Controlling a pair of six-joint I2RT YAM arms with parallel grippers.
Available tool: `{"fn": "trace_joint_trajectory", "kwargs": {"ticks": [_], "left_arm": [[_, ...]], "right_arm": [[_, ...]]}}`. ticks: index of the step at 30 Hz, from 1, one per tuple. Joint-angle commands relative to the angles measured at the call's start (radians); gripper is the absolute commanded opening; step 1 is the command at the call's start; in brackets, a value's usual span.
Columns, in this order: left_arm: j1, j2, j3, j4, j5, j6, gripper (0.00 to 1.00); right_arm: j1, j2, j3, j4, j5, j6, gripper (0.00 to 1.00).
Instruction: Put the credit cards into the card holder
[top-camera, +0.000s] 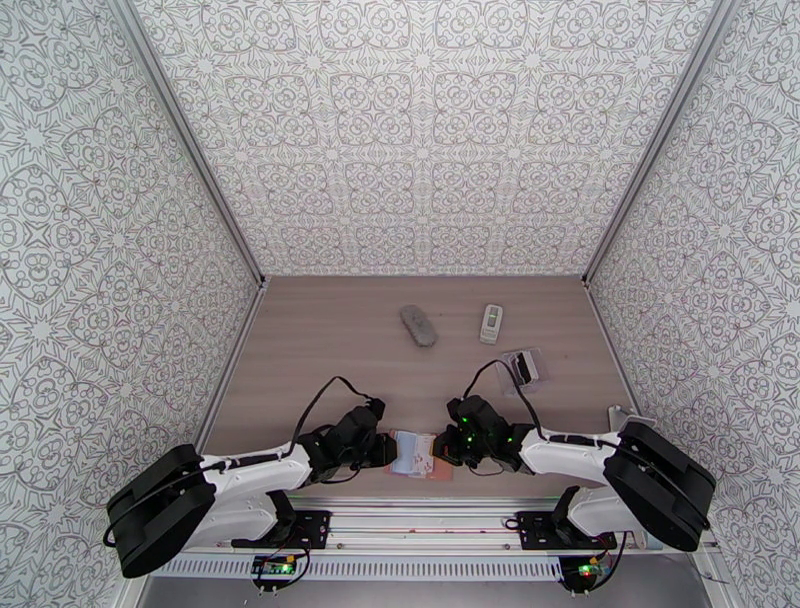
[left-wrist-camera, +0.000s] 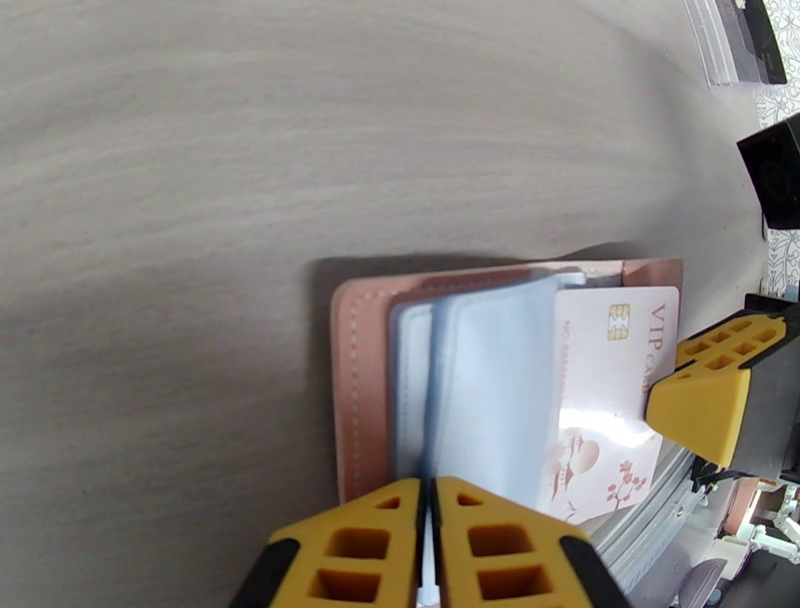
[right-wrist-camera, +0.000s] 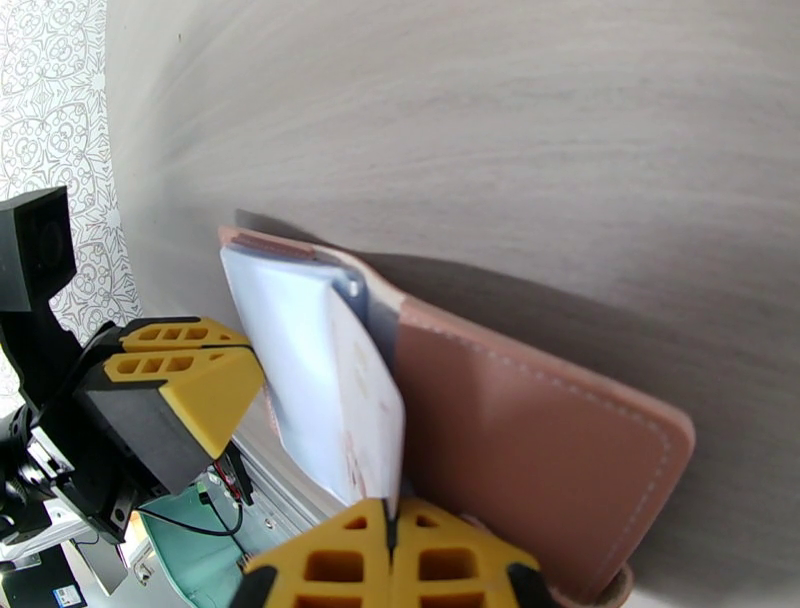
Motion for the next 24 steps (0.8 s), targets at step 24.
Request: {"fn": "trace_joint_trajectory", "kwargs": {"ticks": [24], "left_arm": [[-0.045, 0.009, 0.007, -0.133, -0.063, -0.03, 0.14]], "right_arm": [[0.009, 0.055, 0.039, -0.089, 0.023, -0.035, 0.11]]}}
